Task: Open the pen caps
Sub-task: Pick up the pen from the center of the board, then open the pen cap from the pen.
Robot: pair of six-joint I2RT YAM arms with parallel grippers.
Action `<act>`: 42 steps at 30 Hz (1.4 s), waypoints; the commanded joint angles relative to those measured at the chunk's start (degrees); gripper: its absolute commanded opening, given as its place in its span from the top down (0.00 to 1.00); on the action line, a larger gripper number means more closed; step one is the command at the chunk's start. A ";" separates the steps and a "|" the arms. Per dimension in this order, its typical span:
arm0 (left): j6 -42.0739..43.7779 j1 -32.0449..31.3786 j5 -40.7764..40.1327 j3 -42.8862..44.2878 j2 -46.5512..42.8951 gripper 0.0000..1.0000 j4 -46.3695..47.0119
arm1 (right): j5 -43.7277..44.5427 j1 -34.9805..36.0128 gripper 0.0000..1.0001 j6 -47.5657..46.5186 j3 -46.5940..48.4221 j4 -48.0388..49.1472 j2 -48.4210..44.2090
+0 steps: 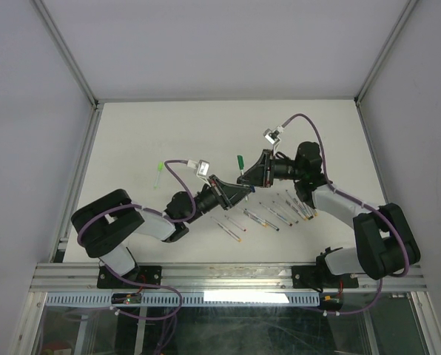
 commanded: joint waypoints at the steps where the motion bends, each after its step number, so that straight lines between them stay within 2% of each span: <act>1: -0.41 -0.67 -0.59 1.52 -0.27 1.00 6.11 | -0.94 0.68 0.96 -2.39 2.78 -0.83 -0.19; 2: -0.15 -0.68 -0.79 1.22 -0.76 1.00 5.97 | -1.08 0.64 1.00 -2.65 2.97 -1.24 -0.28; 3: 0.12 -0.67 -0.90 0.87 -1.12 0.95 5.69 | -1.03 0.59 1.00 -2.99 3.22 -1.85 -0.45; 8: 4.45 -0.67 1.26 -1.88 -4.40 0.53 2.22 | -1.97 -0.27 1.00 -3.52 3.82 -2.88 -1.22; 13: 11.06 -0.31 1.40 -8.18 -10.86 0.17 4.59 | -4.19 -0.94 1.00 -3.98 5.80 -6.15 -0.39; 14: 12.46 -0.06 1.33 -9.31 -13.45 0.04 4.58 | -4.19 -0.94 1.00 -3.98 6.37 -7.43 -0.15; 15: 13.69 0.34 1.89 -9.62 -15.46 0.01 3.94 | -7.36 -1.00 1.00 -6.29 7.02 -8.88 0.21; 21: 11.02 8.99 12.55 -3.24 -23.19 0.01 -11.59 | -14.65 -0.47 1.00 -14.09 10.67 -18.16 1.66; 25: 6.93 12.49 15.53 -1.04 -22.14 0.01 -10.97 | -16.88 0.16 1.00 -14.75 11.49 -19.42 2.32; 28: 6.41 12.71 16.59 1.19 -20.05 0.06 -11.56 | -18.06 0.80 1.00 -15.01 11.87 -19.72 2.80; 33: 4.35 12.75 20.25 3.64 -15.32 0.23 -8.49 | -18.67 1.58 1.00 -16.27 12.50 -21.35 3.72; 42: 1.79 12.97 23.43 5.80 -9.88 0.74 -5.94 | -18.24 1.85 1.00 -17.05 12.88 -22.76 4.15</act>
